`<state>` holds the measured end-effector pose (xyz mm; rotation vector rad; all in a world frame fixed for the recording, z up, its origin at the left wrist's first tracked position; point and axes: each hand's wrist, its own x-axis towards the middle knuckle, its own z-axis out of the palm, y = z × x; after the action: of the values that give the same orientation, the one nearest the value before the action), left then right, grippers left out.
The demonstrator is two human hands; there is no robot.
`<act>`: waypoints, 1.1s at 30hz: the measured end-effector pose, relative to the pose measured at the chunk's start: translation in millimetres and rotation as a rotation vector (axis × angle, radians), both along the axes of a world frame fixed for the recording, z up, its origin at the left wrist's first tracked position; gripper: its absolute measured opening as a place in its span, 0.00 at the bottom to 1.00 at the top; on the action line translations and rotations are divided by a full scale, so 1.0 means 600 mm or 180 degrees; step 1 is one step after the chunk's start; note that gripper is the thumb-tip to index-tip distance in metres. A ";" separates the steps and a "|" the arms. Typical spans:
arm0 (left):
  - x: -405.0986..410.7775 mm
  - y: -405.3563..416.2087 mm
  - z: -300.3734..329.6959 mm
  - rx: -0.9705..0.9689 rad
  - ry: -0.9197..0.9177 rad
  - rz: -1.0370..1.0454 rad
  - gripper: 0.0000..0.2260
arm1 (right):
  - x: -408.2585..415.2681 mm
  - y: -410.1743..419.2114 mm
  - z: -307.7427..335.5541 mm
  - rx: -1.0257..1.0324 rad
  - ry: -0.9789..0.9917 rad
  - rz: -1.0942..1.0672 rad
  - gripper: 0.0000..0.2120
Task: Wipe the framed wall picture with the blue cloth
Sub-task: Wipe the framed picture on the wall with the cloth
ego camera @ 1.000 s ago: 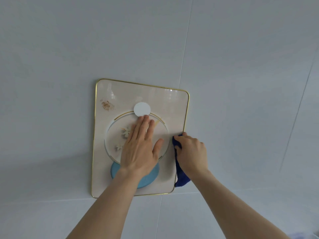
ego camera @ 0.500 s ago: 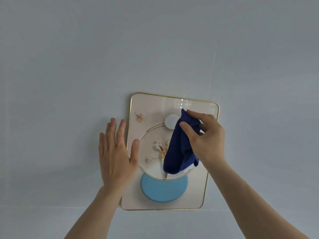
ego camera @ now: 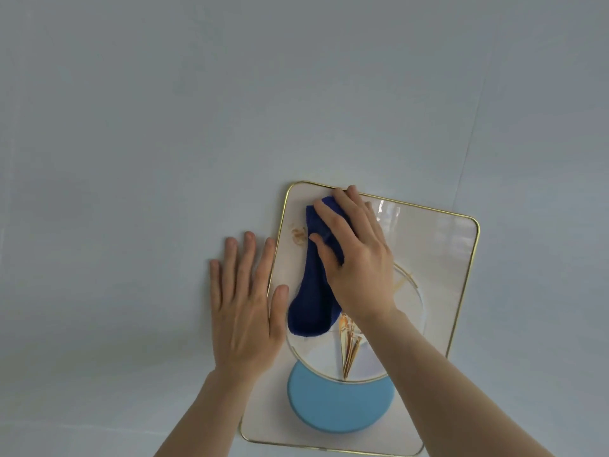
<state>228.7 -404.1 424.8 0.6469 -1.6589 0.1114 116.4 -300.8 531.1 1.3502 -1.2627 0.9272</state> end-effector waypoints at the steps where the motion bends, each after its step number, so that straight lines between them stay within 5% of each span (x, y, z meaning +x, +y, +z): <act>1: -0.005 -0.004 -0.001 -0.0022 0.0012 0.0036 0.27 | -0.003 -0.006 -0.003 -0.0031 0.0064 -0.0023 0.19; 11: -0.024 -0.021 -0.009 -0.0228 0.0134 0.0280 0.28 | 0.007 -0.053 -0.017 -0.0491 0.0253 -0.0202 0.19; 21: -0.027 -0.024 -0.012 -0.0295 0.0394 0.0070 0.29 | 0.025 -0.068 -0.028 -0.0115 0.0545 -0.0150 0.17; 26: -0.028 -0.026 -0.014 -0.0317 0.0422 0.0042 0.29 | 0.025 -0.061 -0.034 0.0030 0.0628 -0.0066 0.25; 33: -0.026 -0.025 -0.012 -0.0293 0.0380 0.0060 0.29 | 0.019 -0.067 -0.042 -0.0175 0.0692 -0.0084 0.17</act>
<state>213.0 -418.9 417.4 0.5884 -1.5241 0.1589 128.0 -340.8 506.0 1.3488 -1.0792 0.7690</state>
